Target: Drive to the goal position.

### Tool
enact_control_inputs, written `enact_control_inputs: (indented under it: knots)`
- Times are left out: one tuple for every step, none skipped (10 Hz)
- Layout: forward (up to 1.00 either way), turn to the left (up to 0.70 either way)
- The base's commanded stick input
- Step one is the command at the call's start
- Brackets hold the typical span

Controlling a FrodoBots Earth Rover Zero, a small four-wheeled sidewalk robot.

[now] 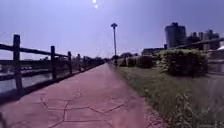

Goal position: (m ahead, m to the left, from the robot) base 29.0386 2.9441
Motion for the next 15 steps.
enact_control_inputs:
  knots:
    - [1.0,0.01]
    - [1.0,0.01]
    - [1.0,0.01]
    - [1.0,0.01]
    - [1.0,0.01]
    - [1.0,0.01]
    - [1.0,0.01]
    - [1.0,0.01]
    - [1.0,0.01]
    - [1.0,0.01]
    - [1.0,0.01]
    - [1.0,0.01]
    - [1.0,0.01]
    - [1.0,0.01]
    - [1.0,0.01]
